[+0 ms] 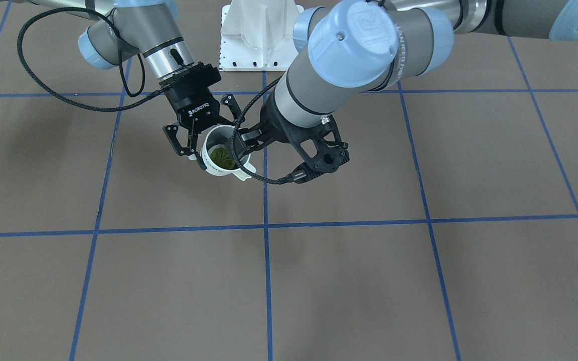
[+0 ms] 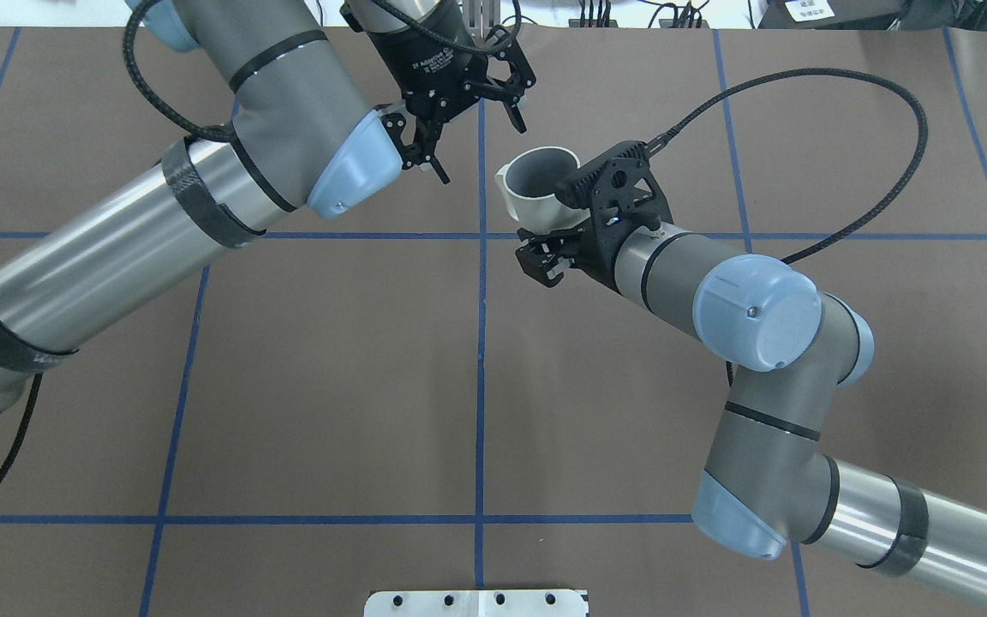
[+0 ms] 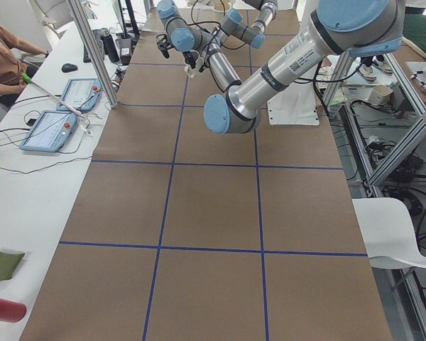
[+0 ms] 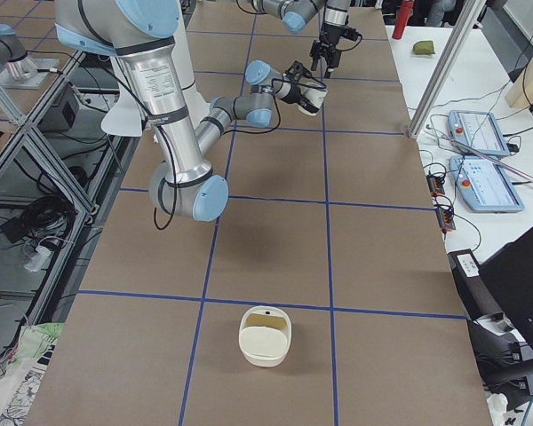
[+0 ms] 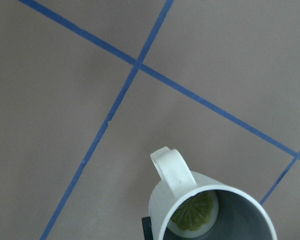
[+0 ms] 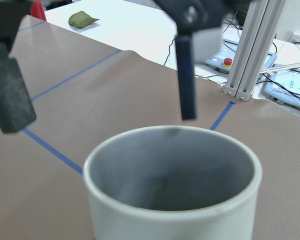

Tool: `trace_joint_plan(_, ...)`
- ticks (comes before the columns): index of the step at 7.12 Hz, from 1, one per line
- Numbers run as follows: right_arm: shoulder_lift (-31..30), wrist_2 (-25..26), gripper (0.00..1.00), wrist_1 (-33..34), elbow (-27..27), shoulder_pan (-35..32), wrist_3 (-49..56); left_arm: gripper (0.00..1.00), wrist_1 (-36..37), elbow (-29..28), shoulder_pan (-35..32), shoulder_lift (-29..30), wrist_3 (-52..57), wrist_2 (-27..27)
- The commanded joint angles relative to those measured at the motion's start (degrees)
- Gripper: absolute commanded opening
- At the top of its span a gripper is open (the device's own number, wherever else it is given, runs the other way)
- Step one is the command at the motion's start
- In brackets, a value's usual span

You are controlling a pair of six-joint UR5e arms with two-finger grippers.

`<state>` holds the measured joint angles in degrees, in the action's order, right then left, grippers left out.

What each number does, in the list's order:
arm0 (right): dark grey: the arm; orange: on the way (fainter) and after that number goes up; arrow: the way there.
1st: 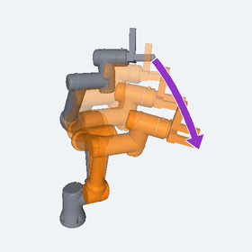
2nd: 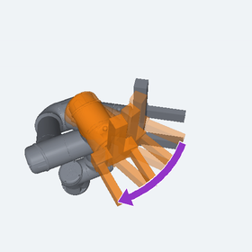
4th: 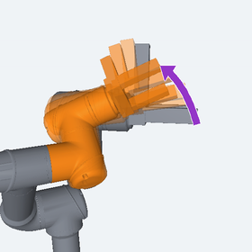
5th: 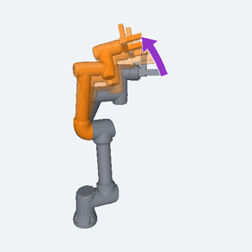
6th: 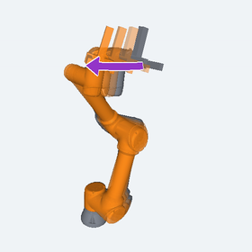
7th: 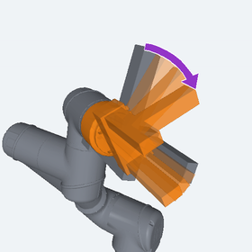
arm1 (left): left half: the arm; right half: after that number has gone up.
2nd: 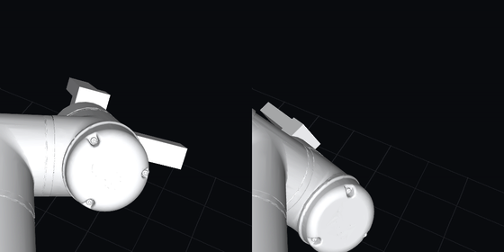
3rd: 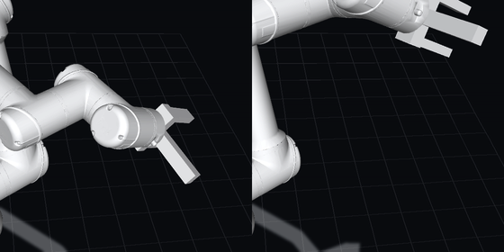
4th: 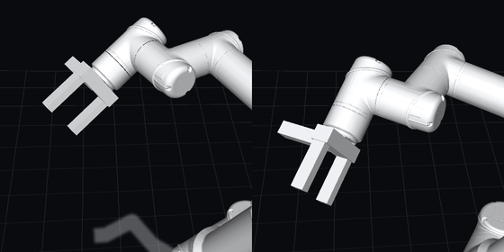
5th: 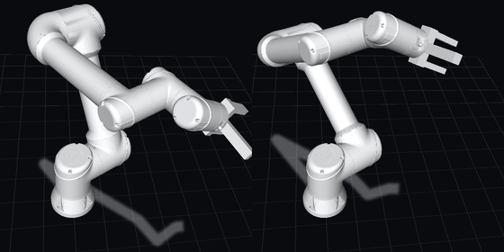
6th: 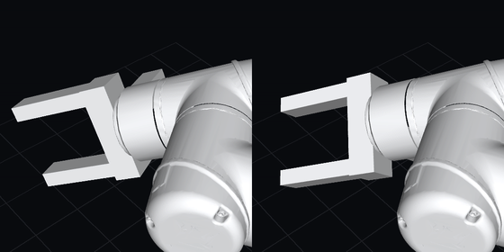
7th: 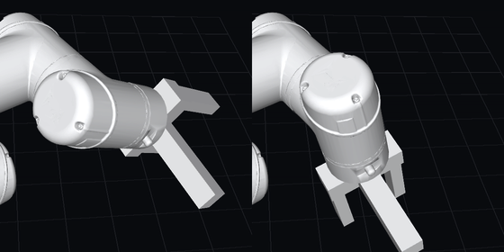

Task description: Left arm hands cup to right arm to dump lemon

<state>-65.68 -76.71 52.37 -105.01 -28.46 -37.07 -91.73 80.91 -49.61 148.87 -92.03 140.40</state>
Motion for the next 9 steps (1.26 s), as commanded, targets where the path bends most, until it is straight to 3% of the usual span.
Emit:
trace_joint_plan(1,-6.27,4.79,0.06,-0.07,-3.07,-1.76,-0.1,1.0,-0.47,0.03,-2.33,-1.56,0.1,-1.17)
trace_joint_plan(5,-32.94,5.25,0.1,-2.0,-14.39,-10.97,-0.1,1.0,-0.21,0.21,-2.43,-3.94,0.01,-3.99)
trace_joint_plan(7,-46.59,4.82,0.14,-24.83,-10.6,-13.54,-0.1,1.0,-0.38,0.74,-2.69,-4.29,0.1,-5.38)
trace_joint_plan(9,-53.12,2.9,0.13,-44.62,-1.91,-16.44,-0.36,1.0,-0.56,4.57,-2.6,-8.57,1.75,-10.37)
